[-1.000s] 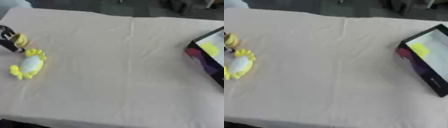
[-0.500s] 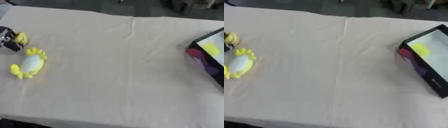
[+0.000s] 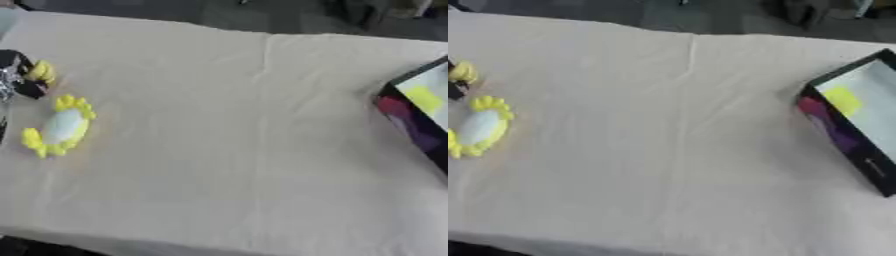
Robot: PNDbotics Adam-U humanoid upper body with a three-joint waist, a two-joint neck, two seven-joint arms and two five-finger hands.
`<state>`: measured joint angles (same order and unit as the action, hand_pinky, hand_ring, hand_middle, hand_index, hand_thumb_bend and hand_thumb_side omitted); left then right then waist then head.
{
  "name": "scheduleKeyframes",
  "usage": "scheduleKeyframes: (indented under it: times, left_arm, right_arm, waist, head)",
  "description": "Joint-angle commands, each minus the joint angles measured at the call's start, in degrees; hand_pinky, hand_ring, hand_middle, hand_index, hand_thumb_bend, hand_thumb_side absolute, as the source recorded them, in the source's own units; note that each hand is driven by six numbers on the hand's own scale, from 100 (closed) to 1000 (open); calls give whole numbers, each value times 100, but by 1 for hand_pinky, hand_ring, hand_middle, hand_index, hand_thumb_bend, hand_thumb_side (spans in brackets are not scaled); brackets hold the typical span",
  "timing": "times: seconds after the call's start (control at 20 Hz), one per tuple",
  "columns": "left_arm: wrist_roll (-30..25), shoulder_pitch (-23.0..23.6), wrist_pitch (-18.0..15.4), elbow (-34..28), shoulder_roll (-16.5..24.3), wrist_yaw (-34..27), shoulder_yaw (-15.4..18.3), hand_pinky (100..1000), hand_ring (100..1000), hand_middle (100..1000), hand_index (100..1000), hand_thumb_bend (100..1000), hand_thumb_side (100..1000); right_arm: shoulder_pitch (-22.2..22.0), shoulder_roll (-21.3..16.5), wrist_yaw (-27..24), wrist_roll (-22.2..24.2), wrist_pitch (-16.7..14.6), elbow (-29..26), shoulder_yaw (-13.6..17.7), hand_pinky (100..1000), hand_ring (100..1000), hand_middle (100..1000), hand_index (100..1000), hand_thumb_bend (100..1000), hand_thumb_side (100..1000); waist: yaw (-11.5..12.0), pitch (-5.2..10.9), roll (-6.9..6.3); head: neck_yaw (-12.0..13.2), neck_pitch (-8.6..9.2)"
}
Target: Pick up the objects with one hand, pass them to the other hand, and then place them into the box on the other side of the table.
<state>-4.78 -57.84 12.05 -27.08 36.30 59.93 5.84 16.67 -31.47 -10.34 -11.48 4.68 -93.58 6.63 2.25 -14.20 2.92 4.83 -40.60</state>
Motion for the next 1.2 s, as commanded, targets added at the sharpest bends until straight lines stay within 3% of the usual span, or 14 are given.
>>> scheduleKeyframes:
  times: [0.05,0.75,1.2]
  left_arm:
    - [140,-245,-93,-224,159,-104,-94,640,577,528,574,100,100]
    - [-336,208,-1266,-2206,245,-1326,-580,641,556,514,571,100,100]
    - [-433,467,-1419,-3138,-140,-1971,-843,644,545,507,573,100,100]
  right_arm:
    - [95,-171,-20,33,-35,-69,59,1000,1000,1000,999,100,586]
    - [292,-318,-198,120,-114,-352,13,1000,1000,1000,1000,100,563]
    - [912,-465,-228,563,-135,-873,-336,1000,1000,1000,1000,100,550]
  waist:
    - [25,132,-32]
    - [79,213,-34]
    - [77,257,-28]
  head:
    - [-64,11]
    - [-260,90]
    - [-422,112]
